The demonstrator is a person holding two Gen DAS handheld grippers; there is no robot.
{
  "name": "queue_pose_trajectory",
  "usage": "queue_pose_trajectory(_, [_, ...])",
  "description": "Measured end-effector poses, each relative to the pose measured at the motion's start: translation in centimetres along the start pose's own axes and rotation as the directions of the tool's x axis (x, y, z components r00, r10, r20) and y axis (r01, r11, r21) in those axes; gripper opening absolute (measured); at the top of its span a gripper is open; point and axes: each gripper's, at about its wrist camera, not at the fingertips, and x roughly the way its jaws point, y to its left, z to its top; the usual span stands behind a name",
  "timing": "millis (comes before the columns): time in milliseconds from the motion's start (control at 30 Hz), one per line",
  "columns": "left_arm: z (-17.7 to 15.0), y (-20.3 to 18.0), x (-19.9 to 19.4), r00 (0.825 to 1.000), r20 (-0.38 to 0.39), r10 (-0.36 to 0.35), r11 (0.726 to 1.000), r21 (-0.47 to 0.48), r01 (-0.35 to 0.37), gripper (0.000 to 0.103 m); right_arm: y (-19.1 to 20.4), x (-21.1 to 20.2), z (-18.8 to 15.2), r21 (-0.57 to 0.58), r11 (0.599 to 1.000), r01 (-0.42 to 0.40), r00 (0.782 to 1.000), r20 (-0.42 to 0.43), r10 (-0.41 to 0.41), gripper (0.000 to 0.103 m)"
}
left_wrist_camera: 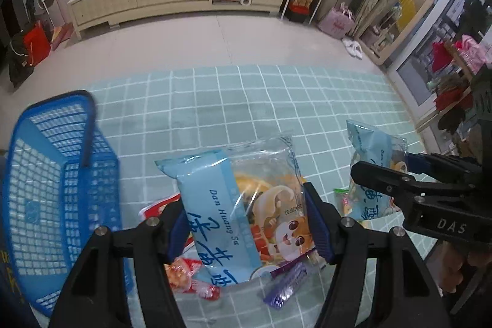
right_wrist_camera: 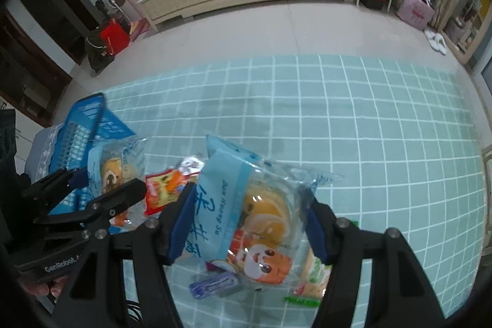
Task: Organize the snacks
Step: 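Lift the blue bread pack with the left tool while the right tool grasps another bread pack, then carry both bread packs over the blue basket and open both tools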
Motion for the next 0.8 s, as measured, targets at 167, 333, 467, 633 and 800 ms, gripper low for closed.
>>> queue_pose_trajectory(167, [-0.9,1.7,-4.1,0.999,0.05,0.006,1.0,-0.001,-0.006,0.063,3.1,-2.4,-0.6,-0.045,0.999,-0.012,0.999,0.033,0.014,0.069])
queue_pose_trajectory(333, [-1.7,4.3,-7.7,0.995,0.103,0.013,1.0,-0.006,-0.012,0.063,6.9,-3.8,-0.8,-0.086,0.996,-0.024,0.998,0.055,0.029,0.069])
queue_pose_trajectory(467, [-2.4,7.0,-10.2,0.989,0.139,0.05,0.999,-0.008,-0.05,0.063,10.3,-4.4,-0.6,-0.119,0.992,-0.039,0.997,0.068,0.047,0.069])
queue_pose_trajectory(633, [-3.4,10.6,-12.3,0.986,0.153,0.066,0.997,-0.034,-0.062,0.063,13.9,-4.4,-0.5,-0.155,0.986,-0.068,0.994,0.076,0.08,0.069])
queue_pose_trajectory(800, [-4.3,14.1,-14.3,0.982,0.17,0.08,0.996,-0.06,-0.071,0.063,17.5,-3.5,-0.5,-0.201,0.975,-0.093,0.993,0.059,0.107,0.069])
